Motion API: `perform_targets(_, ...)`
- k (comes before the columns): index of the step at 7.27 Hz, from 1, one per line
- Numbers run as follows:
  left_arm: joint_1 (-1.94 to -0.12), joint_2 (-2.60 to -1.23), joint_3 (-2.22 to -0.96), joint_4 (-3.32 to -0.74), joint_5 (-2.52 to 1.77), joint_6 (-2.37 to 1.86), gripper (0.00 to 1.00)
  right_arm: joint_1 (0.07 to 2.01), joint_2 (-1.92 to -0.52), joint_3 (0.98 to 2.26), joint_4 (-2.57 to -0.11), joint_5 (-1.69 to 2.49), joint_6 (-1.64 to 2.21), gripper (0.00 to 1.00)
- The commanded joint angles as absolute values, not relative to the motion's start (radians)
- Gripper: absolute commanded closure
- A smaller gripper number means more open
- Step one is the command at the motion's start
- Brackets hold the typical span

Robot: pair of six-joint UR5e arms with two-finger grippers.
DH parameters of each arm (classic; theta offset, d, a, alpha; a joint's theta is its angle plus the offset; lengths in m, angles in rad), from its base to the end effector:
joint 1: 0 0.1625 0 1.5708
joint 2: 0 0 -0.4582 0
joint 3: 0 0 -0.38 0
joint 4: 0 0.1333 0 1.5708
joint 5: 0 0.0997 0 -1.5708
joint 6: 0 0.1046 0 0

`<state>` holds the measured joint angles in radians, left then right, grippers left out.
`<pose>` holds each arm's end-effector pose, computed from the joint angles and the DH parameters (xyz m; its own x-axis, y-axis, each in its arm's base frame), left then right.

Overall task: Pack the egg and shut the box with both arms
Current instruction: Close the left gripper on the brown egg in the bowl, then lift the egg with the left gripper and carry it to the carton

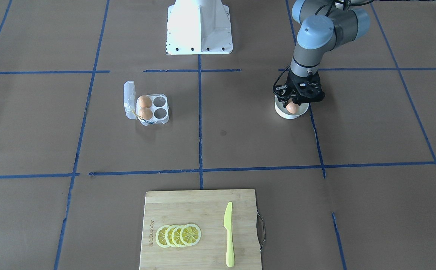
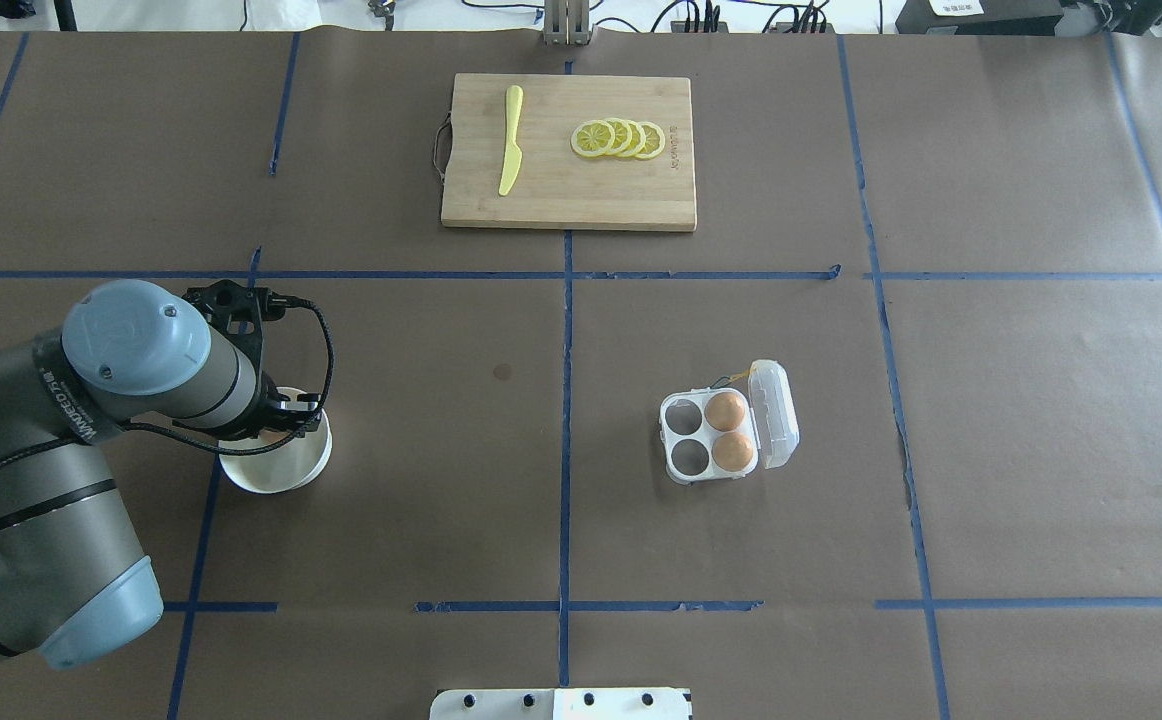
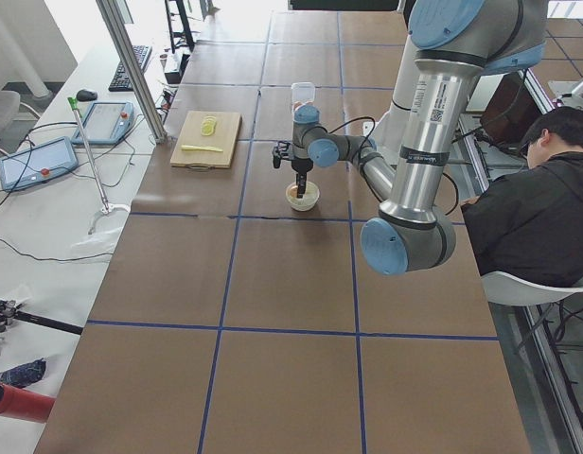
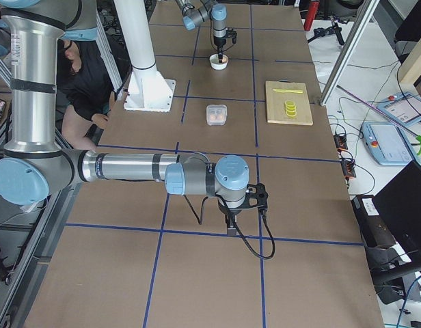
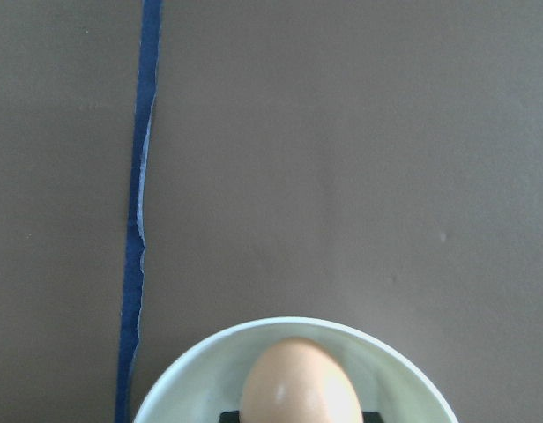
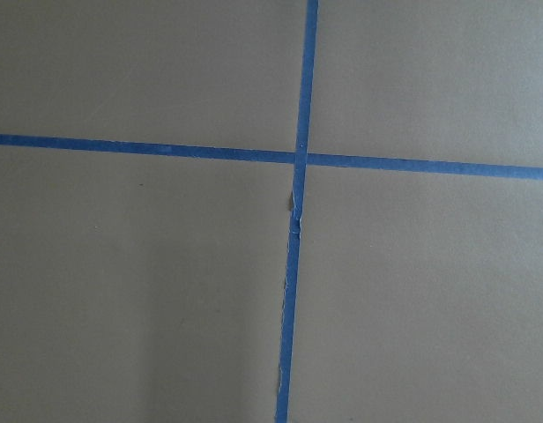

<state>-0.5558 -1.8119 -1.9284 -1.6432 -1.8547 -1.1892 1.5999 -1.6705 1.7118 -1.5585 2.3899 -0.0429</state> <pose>0.4241 -0.3858 0.4099 0.7509 -0.0456 -0.6588 0.0850 0.9960 0.0280 0.0696 -0.4356 0.6687 0.6843 -0.0620 0.7265 0.0003 0.9964 0.0848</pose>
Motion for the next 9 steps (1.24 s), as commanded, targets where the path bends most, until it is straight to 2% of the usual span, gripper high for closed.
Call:
perform_targets(1, -0.549, -1.775, -1.998, -1.611, -1.855, -1.189, 0.91, 1.600, -1.671, 1.713, -1.559, 2.391, -0.043, 0.00)
perform_targets(3, -0.566, -1.784, -2.086, -1.574, -1.859, -1.192, 1.00, 1.600, -1.672, 1.713, -1.557, 2.411, -0.043, 0.00)
perform_targets(5, -0.558, -1.928, -2.050, -1.589, -1.865, -1.209, 1.00, 1.601, -1.672, 1.715, -1.555, 2.433, -0.044, 0.00)
perform_targets(7, -0.549, -2.023, -1.963, -1.804, -1.858, -1.340, 1.00, 1.601, -1.672, 1.717, -1.554, 2.431, -0.044, 0.00)
perform_targets(9, -0.510, -2.052, -1.869, -2.120, -1.748, -1.385, 1.00, 1.601, -1.672, 1.715, -1.549, 2.430, -0.046, 0.00)
